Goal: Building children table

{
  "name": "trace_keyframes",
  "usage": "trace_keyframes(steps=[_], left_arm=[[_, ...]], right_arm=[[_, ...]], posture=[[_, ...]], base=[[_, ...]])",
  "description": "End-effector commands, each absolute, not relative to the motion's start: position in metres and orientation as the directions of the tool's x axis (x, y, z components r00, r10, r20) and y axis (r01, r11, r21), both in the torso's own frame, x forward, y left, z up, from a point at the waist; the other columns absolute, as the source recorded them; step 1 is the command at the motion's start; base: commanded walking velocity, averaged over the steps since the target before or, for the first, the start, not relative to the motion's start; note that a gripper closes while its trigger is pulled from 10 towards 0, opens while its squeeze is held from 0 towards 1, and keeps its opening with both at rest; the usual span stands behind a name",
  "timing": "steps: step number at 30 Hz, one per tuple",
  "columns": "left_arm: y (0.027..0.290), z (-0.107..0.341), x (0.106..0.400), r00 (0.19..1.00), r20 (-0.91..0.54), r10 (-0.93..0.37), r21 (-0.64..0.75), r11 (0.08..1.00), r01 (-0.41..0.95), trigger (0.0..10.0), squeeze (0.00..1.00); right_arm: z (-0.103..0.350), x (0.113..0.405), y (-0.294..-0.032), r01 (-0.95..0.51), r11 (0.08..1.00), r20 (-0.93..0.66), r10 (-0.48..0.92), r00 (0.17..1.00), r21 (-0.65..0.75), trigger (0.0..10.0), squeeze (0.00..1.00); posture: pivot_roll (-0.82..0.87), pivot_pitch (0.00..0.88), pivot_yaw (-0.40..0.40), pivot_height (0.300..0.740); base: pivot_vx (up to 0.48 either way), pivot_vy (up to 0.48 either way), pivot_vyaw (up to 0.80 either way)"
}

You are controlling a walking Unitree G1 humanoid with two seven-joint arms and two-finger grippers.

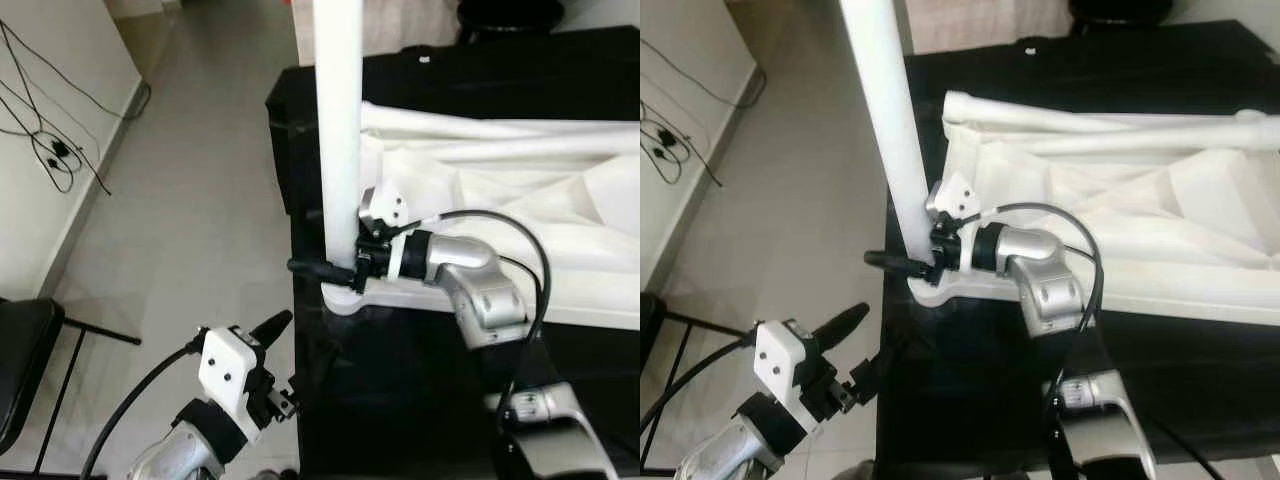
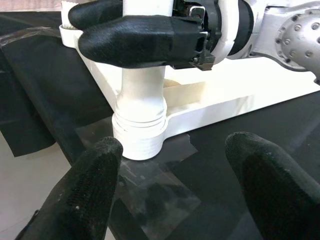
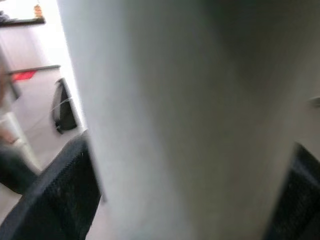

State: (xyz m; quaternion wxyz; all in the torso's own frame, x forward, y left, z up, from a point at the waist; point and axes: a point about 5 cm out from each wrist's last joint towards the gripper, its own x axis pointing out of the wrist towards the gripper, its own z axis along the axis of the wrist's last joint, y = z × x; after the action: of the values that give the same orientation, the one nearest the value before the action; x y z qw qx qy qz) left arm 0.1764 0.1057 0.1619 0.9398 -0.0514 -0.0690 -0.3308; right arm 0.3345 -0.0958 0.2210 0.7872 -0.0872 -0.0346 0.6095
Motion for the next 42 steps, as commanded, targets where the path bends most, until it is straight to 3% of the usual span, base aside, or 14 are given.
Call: trace_keyframes(steps=[1,2,3,4,5,14,21,22,23,25,38,39,41,42], left_arm=[[0.105,0.161,0.173,0.772,0.155,-0.616,-0.055,0.775,0.629,10.0,0.0],[0.105,0.161,0.173,0.772,0.155,-0.616,-0.055,0.775,0.629,10.0,0.0],[0.105,0.162,0.172,0.772,0.155,-0.616,-0.056,0.775,0.629,10.0,0.0],[0.105,0.162,0.172,0.772,0.155,-0.616,-0.056,0.775,0.629,10.0,0.0],[0.105,0.162,0.172,0.773,0.154,-0.616,-0.056,0.775,0.629,10.0,0.0],[0.105,0.161,0.171,0.773,0.153,-0.616,-0.059,0.775,0.629,10.0,0.0],[0.104,0.16,0.171,0.772,0.152,-0.617,-0.062,0.773,0.631,10.0,0.0],[0.105,0.159,0.171,0.772,0.152,-0.617,-0.061,0.774,0.63,10.0,0.0],[0.105,0.159,0.17,0.773,0.153,-0.616,-0.061,0.774,0.63,10.0,0.0],[0.106,0.16,0.171,0.773,0.154,-0.615,-0.056,0.776,0.629,10.0,0.0],[0.107,0.158,0.178,0.78,0.16,-0.604,-0.045,0.785,0.617,10.0,0.0],[0.107,0.158,0.178,0.781,0.161,-0.604,-0.046,0.786,0.617,10.0,0.0],[0.107,0.158,0.179,0.781,0.162,-0.604,-0.046,0.786,0.617,10.0,0.0],[0.107,0.158,0.179,0.78,0.162,-0.605,-0.047,0.785,0.618,10.0,0.0]], right_arm=[[0.22,0.335,-0.088,-0.978,0.136,-0.069,0.986,0.149,-0.16,10.0,0.0],[0.22,0.335,-0.088,-0.978,0.136,-0.069,0.986,0.149,-0.16,10.0,0.0],[0.222,0.337,-0.088,-0.982,0.112,-0.066,0.99,0.124,-0.153,7.2,0.0],[0.222,0.337,-0.088,-0.982,0.112,-0.066,0.99,0.124,-0.153,7.2,0.0],[0.223,0.337,-0.088,-0.984,0.101,-0.062,0.992,0.111,-0.149,0.0,0.0],[0.223,0.342,-0.09,-0.988,0.065,-0.044,0.996,0.072,-0.143,0.0,0.0],[0.215,0.335,-0.104,-0.943,0.28,-0.011,0.958,0.287,-0.179,0.0,0.0],[0.2,0.327,-0.101,-0.839,0.516,-0.002,0.852,0.524,-0.171,0.0,0.0],[0.191,0.321,-0.102,-0.716,0.677,0.007,0.727,0.686,-0.167,0.0,0.0],[0.169,0.291,-0.112,-0.415,0.899,-0.027,0.416,0.909,-0.142,0.0,0.0],[0.168,0.296,-0.09,-0.445,0.882,-0.016,0.448,0.894,-0.156,0.0,0.0],[0.169,0.293,-0.086,-0.45,0.88,-0.023,0.452,0.892,-0.149,2.4,0.0],[0.17,0.291,-0.083,-0.452,0.88,-0.029,0.453,0.891,-0.145,2.4,0.0],[0.172,0.29,-0.079,-0.486,0.863,-0.034,0.486,0.873,-0.136,10.0,0.0]], posture=[[0.01,0.204,0.064,0.74],[0.01,0.204,0.064,0.74],[0.01,0.205,0.064,0.74],[0.01,0.205,0.064,0.74],[0.01,0.205,0.064,0.74],[0.01,0.208,0.065,0.74],[0.0,0.202,0.047,0.74],[-0.01,0.196,0.032,0.74],[-0.01,0.196,0.032,0.74],[0.0,0.199,0.039,0.74],[-0.01,0.167,0.037,0.74],[-0.02,0.164,0.038,0.74],[-0.02,0.164,0.038,0.74],[-0.02,0.164,0.038,0.74]], base=[[0.0,0.0,0.0],[0.0,0.0,0.0],[0.0,0.0,0.0],[0.0,0.0,0.0],[0.0,0.0,0.0],[0.0,0.0,0.0],[0.0,0.0,0.0],[0.0,0.0,0.0],[0.0,0.0,0.0],[0.0,0.0,0.0],[0.0,0.0,0.0],[0.0,0.0,0.0],[0.0,0.0,0.0],[0.0,0.0,0.0]])
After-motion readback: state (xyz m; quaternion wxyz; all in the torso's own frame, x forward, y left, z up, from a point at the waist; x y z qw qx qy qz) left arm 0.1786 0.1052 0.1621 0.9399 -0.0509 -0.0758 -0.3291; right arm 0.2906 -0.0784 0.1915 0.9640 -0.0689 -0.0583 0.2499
